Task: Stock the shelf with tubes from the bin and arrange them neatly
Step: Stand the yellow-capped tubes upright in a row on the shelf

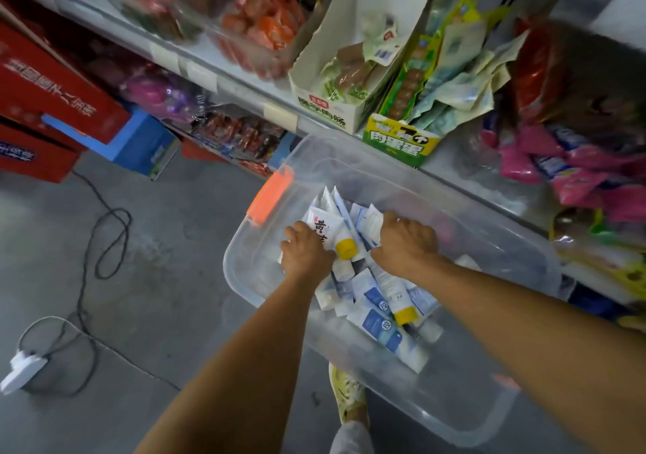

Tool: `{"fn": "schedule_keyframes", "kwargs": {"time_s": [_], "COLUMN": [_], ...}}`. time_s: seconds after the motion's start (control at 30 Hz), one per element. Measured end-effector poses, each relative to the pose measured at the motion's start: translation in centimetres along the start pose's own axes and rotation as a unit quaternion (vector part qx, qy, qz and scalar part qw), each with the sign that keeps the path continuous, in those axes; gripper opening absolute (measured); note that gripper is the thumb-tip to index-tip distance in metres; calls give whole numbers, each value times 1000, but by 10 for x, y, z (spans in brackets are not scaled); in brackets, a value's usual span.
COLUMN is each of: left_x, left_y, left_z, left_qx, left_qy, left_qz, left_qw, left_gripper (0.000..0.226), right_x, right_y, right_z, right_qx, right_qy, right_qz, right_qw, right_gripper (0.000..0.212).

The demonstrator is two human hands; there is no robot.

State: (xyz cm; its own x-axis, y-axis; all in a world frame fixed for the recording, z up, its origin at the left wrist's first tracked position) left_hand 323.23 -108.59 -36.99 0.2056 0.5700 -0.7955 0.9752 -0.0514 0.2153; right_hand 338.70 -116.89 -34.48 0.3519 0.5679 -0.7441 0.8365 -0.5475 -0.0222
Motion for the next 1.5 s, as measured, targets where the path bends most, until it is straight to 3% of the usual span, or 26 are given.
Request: {"fn": "schedule_keyframes", "kwargs": {"time_s": [0.07,0.13,0.17,0.23,0.3,0.47,0.53,0.63,0.73,0.83,1.0,1.13,1.37,1.5], "left_x": [-16,-39,-53,-82,-116,-209,-255,-332,-401,-461,-548,-614,-696,-710], "left_y": [9,21,29,43,60,102,124,164,203,242,303,353,423,451], "left_z": [-6,-10,-11,-10,-2,27,42,68,89,105,118,107,70,47], "left_qx": [-71,-118,-145,-241,-358,-467,-479,-489,-507,-486,-430,-364,-277,-281], "left_qy": [12,21,23,29,16,18,20,25,41,63,77,75,129,134], "left_qz": [17,42,59,82,101,151,203,269,316,356,436,508,602,600], "left_qw": [997,992,987,967,928,871,854,830,801,795,787,777,737,736], "left_gripper": [70,66,63,57,50,40,11,6,12,16,34,41,30,35], "right_x": [-16,-36,-49,-79,-113,-205,-249,-316,-381,-437,-520,-576,-649,-681], "right_y": [22,45,54,67,82,130,159,211,260,307,379,427,476,499], "right_z": [1,6,10,14,11,-3,-9,-17,-22,-29,-52,-83,-140,-182], "right_qx": [91,239,336,502,576,671,673,653,610,570,500,465,463,501], "right_qy": [-23,-65,-89,-133,-144,-148,-140,-109,-94,-43,61,142,239,332], "right_qz": [8,12,5,-32,-72,-127,-145,-180,-208,-241,-249,-250,-275,-298], "right_qw": [996,969,938,854,802,715,712,728,759,785,827,837,808,742], "right_gripper": [72,76,73,47,22,26,31,31,24,14,33,24,35,28]}}
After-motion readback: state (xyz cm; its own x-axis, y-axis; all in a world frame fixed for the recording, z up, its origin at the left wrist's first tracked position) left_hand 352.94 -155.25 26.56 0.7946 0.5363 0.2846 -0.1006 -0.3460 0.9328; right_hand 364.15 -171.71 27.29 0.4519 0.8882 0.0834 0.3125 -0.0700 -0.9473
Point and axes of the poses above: each hand's wrist, its own x-axis towards the middle knuckle, its own z-axis out of the palm, y = z × x, the point moved 6 cm from there along x, towards the middle knuckle, and after that the axes turned 15 degrees about -y, right-handed, at the moved point
